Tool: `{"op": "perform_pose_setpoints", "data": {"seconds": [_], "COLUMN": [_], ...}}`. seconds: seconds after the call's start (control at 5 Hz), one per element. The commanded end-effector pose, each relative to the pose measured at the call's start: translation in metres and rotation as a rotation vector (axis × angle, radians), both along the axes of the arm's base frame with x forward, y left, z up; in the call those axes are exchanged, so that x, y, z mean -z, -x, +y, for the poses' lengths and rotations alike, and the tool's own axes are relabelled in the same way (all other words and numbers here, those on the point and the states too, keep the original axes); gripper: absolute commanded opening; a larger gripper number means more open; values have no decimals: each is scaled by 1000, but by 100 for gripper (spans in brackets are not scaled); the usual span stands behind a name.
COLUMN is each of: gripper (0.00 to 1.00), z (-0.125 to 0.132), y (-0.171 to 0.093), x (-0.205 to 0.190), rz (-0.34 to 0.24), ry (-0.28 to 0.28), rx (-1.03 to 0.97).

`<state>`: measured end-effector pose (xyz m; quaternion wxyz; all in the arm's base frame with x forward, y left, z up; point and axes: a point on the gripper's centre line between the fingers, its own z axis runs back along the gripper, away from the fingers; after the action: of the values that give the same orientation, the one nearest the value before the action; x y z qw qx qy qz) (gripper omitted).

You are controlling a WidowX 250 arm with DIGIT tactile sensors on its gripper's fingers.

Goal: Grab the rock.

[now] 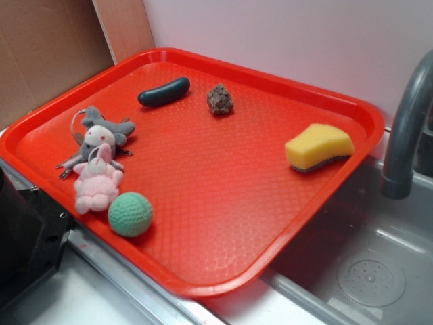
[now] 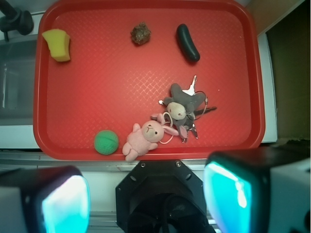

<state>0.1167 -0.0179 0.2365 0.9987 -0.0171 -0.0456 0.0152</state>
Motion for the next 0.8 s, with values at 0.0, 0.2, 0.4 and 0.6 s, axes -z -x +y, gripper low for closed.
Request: {"op": "perform_pose_setpoints", "data": {"seconds": [0.0, 0.2, 0.4, 0.6], "gripper": [100, 100, 100, 100], "z": [0, 18, 14, 5], "y": [0, -38, -81, -114], "x": [0, 38, 67, 93], "rz": [0, 29, -15, -50], "ry": [0, -63, -108, -172], "rx": [0, -17, 75, 188]}}
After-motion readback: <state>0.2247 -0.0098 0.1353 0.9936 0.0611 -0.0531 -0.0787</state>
